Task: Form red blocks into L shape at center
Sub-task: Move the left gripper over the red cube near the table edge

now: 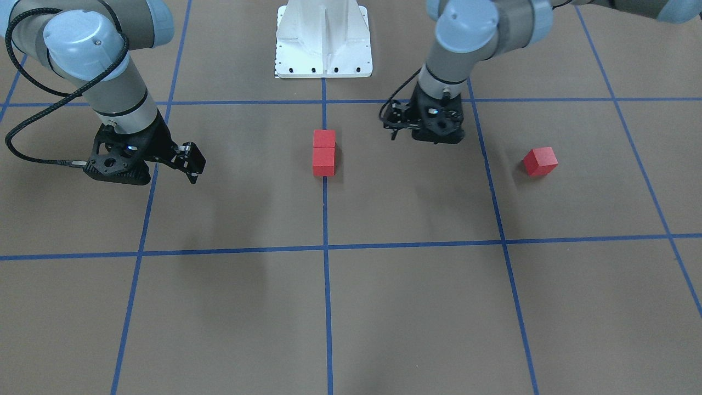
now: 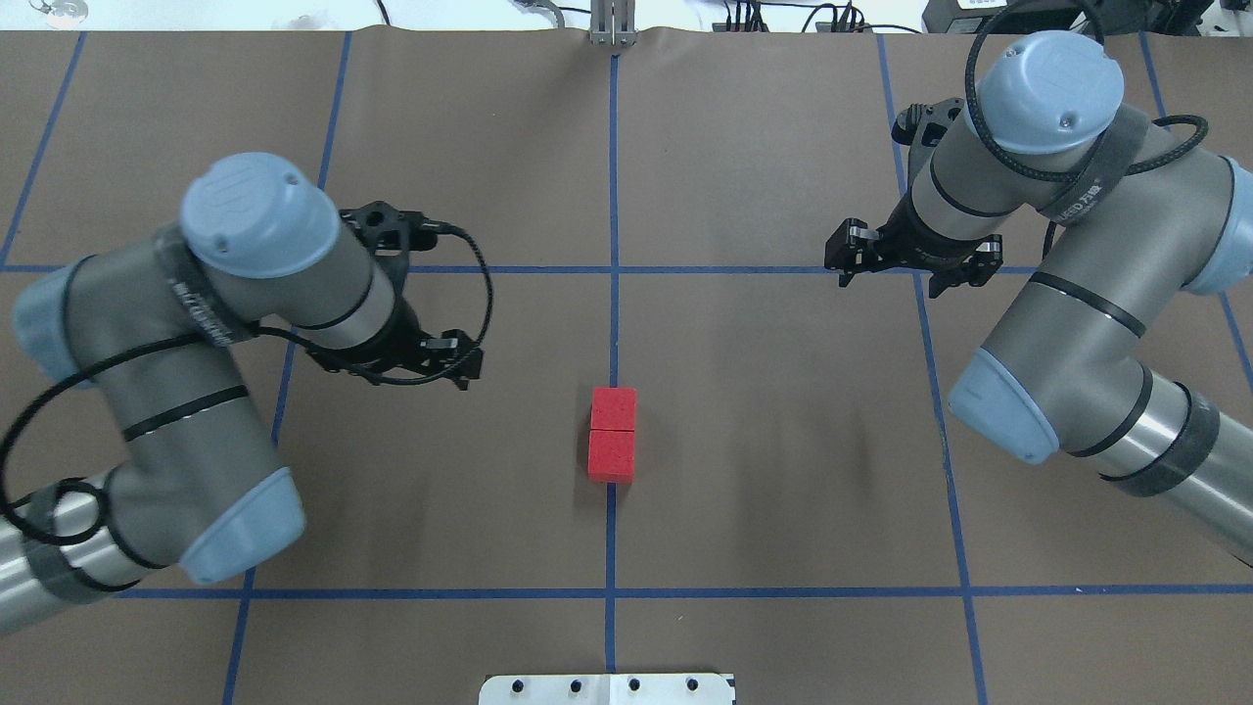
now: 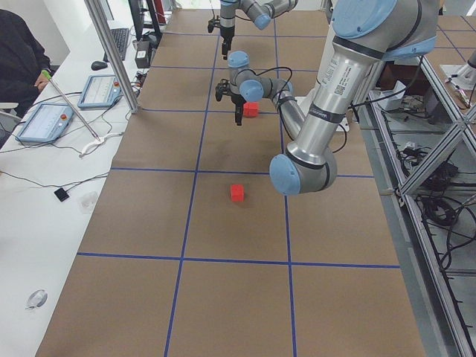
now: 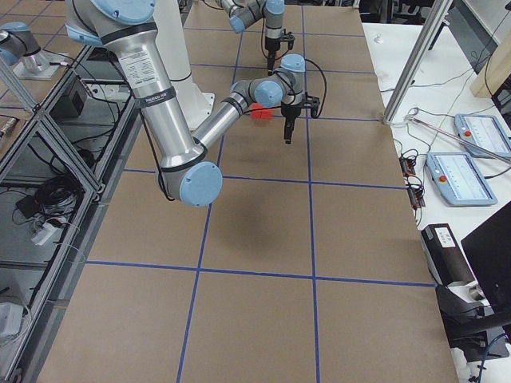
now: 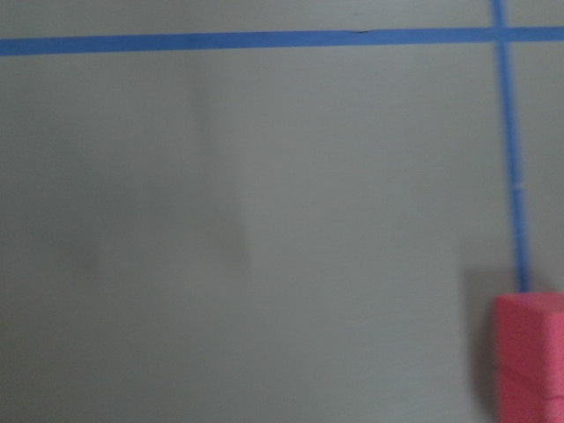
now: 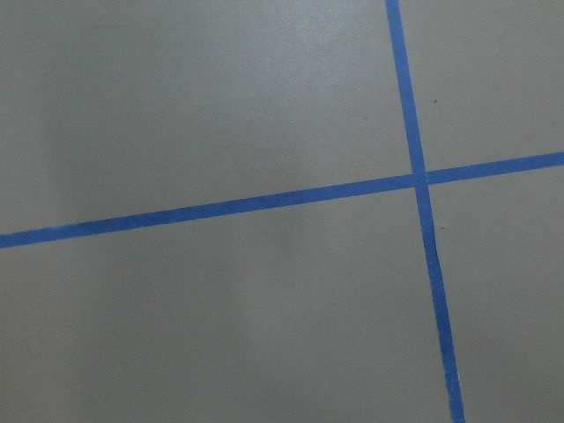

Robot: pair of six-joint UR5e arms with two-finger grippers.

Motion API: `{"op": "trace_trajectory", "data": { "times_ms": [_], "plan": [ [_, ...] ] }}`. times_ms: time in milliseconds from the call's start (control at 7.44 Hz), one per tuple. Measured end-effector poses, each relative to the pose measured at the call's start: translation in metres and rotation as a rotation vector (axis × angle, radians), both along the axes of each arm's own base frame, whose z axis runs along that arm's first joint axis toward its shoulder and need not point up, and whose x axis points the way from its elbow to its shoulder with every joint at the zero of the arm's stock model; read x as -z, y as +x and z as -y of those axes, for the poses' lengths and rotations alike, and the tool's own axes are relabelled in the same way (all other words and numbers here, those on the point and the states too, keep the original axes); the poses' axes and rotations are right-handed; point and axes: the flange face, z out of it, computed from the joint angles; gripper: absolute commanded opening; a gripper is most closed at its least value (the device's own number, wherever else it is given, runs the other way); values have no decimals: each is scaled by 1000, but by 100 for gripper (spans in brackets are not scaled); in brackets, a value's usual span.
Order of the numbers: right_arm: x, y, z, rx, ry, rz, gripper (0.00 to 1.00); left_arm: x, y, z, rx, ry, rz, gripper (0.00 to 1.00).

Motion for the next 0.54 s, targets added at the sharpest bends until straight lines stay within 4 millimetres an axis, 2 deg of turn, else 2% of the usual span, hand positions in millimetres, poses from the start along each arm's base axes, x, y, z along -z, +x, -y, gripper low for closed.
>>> {"op": "trace_trajectory", "data": {
  "times_ms": [269, 403, 537],
  "plan": [
    [0, 0, 0, -1, -1, 0, 99, -81, -86, 11, 6, -35, 52, 99],
    [0, 0, 0, -2, -1, 0, 99, -113, -118, 20, 27, -87, 71, 99],
    [0, 0, 0, -2, -1, -1, 99, -143, -136, 28, 51, -134, 94, 99]
  ]
}}
